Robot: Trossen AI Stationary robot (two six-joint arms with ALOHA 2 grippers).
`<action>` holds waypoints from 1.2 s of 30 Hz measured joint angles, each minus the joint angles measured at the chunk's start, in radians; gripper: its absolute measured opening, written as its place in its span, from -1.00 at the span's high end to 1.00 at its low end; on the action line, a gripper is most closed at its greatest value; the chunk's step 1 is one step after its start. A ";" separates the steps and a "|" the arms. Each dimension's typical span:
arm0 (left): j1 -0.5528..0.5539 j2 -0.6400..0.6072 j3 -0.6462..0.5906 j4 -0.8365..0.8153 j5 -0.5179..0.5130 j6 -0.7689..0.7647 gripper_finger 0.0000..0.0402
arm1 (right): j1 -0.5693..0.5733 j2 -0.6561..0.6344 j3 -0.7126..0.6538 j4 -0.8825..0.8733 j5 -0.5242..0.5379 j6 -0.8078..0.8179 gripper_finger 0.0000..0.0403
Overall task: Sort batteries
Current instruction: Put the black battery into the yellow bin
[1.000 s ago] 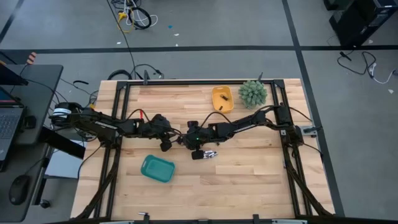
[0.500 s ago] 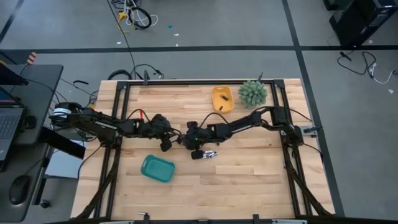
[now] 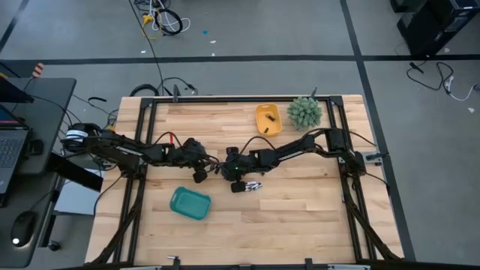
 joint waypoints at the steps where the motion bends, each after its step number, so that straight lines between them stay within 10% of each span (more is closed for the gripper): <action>1: 0.000 0.000 0.000 -0.005 0.000 0.000 0.41 | 0.000 0.000 0.000 -0.003 0.000 0.001 0.38; 15: 0.000 0.002 0.000 0.001 0.101 -0.043 0.41 | -0.002 -0.002 0.000 -0.013 -0.034 0.005 0.85; 36: 0.000 0.002 0.000 0.017 0.131 -0.040 0.41 | -0.005 -0.034 -0.006 -0.052 -0.052 0.005 0.84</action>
